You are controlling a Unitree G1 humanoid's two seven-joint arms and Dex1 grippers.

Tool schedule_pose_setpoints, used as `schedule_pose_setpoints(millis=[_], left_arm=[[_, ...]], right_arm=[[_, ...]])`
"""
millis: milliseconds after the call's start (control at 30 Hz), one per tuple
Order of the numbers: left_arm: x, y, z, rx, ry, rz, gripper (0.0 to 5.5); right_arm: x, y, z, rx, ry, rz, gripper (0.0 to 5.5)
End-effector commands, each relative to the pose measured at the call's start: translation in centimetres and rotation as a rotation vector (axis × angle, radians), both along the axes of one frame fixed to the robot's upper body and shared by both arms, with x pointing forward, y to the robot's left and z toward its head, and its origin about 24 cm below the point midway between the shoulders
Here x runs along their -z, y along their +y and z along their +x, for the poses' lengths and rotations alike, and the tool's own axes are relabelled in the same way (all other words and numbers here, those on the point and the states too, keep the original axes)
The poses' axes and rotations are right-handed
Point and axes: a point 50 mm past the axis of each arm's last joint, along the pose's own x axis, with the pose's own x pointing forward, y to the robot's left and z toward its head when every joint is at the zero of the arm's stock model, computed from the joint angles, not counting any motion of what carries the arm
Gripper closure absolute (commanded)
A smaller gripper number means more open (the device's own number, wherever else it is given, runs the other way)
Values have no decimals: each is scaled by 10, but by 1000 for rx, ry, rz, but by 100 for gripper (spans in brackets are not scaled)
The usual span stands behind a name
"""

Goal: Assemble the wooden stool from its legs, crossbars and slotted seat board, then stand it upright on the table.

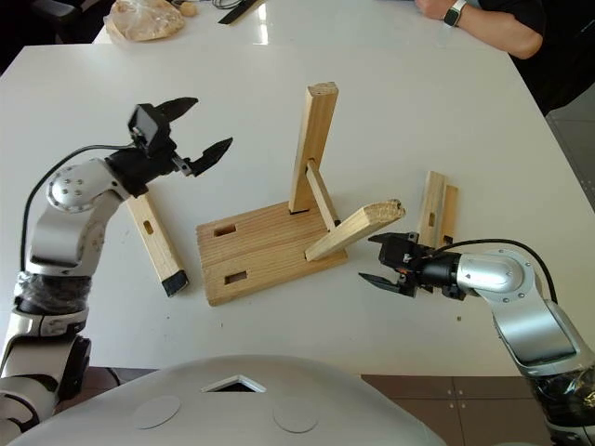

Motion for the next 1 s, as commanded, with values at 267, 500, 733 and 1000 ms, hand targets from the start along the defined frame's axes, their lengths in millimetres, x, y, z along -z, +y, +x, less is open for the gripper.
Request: schedule_pose_setpoints(millis=[267,500,733,1000], left_arm=[[115,19,-25,96,171,446,102],[121,8,-31,119,228,366,102],[109,5,-38,111,221,328,102],[92,30,-56,79,236,346,102]], right_arm=[[21,38,66,247,-253,85,193],[36,69,96,347,-294,161,193],[31,47,81,356,-335,114,193],[-5,31,25,82,-124,176,193]])
